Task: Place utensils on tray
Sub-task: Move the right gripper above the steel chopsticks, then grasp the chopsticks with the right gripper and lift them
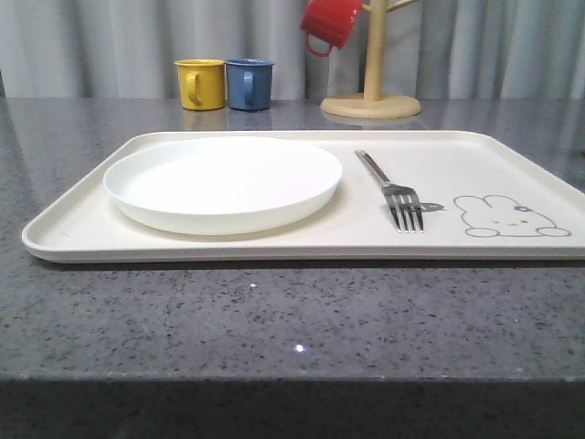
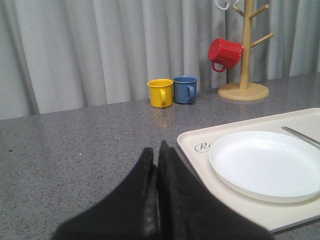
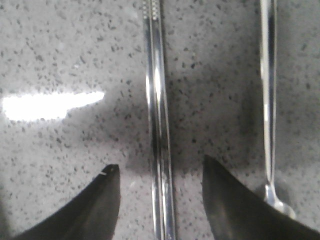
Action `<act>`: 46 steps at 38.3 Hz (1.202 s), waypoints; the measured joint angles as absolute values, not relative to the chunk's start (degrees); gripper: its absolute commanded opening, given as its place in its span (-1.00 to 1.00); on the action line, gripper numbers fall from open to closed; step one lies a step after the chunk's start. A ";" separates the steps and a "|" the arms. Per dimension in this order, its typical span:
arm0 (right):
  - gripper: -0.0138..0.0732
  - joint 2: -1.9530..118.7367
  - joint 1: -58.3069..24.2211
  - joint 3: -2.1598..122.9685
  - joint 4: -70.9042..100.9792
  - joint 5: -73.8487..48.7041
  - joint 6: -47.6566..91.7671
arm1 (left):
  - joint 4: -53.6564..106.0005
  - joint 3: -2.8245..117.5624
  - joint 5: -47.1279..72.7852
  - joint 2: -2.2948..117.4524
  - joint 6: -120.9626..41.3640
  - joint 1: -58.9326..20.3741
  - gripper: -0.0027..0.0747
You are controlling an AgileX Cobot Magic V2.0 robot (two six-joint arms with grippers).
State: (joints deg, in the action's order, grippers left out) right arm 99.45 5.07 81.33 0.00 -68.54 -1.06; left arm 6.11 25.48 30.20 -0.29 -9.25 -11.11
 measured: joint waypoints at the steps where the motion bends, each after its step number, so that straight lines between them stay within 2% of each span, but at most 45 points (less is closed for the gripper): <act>1: 0.24 99.75 5.07 81.33 0.00 -68.54 -1.06 | 6.11 25.48 30.20 -0.29 -9.25 -11.11 -0.98; 5: 0.22 100.91 5.07 81.33 0.00 -68.30 -1.06 | 6.11 25.48 30.20 -0.29 -9.25 -11.11 -0.98; 7: 0.13 101.37 5.07 81.33 0.00 -68.19 -1.06 | 6.11 25.48 30.20 -0.29 -9.25 -11.11 -0.98; 16: -0.71 101.65 5.07 81.33 -0.42 -68.19 -1.06 | 6.11 25.48 30.20 -0.29 -9.25 -11.11 -0.98; 19: -0.86 101.65 5.07 81.33 -0.42 -68.19 -1.06 | 6.11 25.48 30.20 -0.29 -9.25 -11.11 -0.98; 36: -0.84 99.74 4.70 87.25 0.00 -70.00 -1.06 | 6.11 25.48 30.20 -0.29 -9.25 -11.11 -0.98; 46: -0.84 94.07 -1.68 88.37 0.00 -70.51 -5.55 | 6.11 25.48 30.20 -0.29 -9.25 -11.11 -0.98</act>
